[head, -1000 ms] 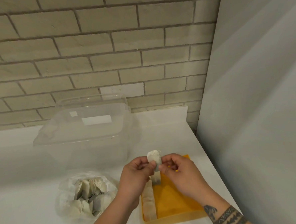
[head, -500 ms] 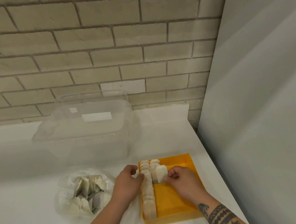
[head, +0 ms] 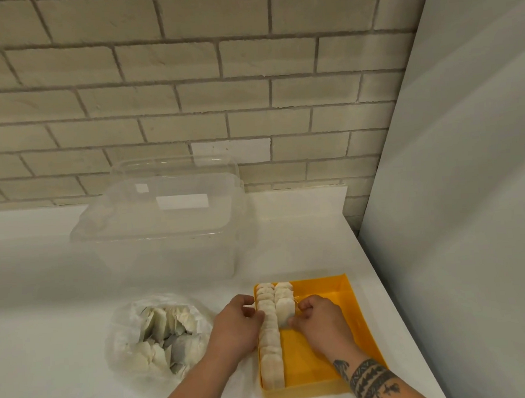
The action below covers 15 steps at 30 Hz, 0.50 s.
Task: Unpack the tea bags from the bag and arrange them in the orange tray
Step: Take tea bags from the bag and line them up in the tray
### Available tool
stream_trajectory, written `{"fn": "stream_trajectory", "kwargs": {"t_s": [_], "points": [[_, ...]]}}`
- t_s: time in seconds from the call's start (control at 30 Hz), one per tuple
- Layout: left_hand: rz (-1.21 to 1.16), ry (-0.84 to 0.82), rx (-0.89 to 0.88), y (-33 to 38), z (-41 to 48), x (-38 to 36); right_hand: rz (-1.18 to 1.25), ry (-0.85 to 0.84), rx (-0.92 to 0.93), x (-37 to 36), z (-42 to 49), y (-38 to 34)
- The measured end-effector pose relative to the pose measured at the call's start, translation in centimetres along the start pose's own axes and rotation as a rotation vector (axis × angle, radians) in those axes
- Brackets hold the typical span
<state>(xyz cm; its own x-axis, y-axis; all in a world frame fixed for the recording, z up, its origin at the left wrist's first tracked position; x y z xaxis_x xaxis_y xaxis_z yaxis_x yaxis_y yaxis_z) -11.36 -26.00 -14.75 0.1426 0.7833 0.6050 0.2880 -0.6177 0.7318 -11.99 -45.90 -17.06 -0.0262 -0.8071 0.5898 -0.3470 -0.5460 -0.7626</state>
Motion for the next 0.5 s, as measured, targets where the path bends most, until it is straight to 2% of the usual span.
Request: {"fn": "stream_trajectory", "kwargs": {"t_s": [0.23, 0.5], "points": [[0.029, 0.005, -0.005, 0.3, 0.0, 0.0, -0.086, 0.018, 0.122, -0.5, -0.4, -1.8], [0.068, -0.012, 0.004, 0.4, 0.0, 0.0, -0.111, 0.001, 0.135, -0.4, -0.5, -2.0]]}}
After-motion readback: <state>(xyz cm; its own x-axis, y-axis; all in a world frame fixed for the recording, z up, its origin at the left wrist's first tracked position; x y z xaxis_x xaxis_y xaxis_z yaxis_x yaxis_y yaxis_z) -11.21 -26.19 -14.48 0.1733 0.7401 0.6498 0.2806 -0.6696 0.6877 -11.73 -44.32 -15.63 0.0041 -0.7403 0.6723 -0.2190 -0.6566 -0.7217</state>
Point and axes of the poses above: each hand's wrist, its own z-axis towards the middle knuckle, its own x-axis out of the back of the hand, y = z × x, the point moved 7 cm from there along z, towards the middle knuckle, and after that the axes turned 5 degrees about z, right-handed, at the moved point
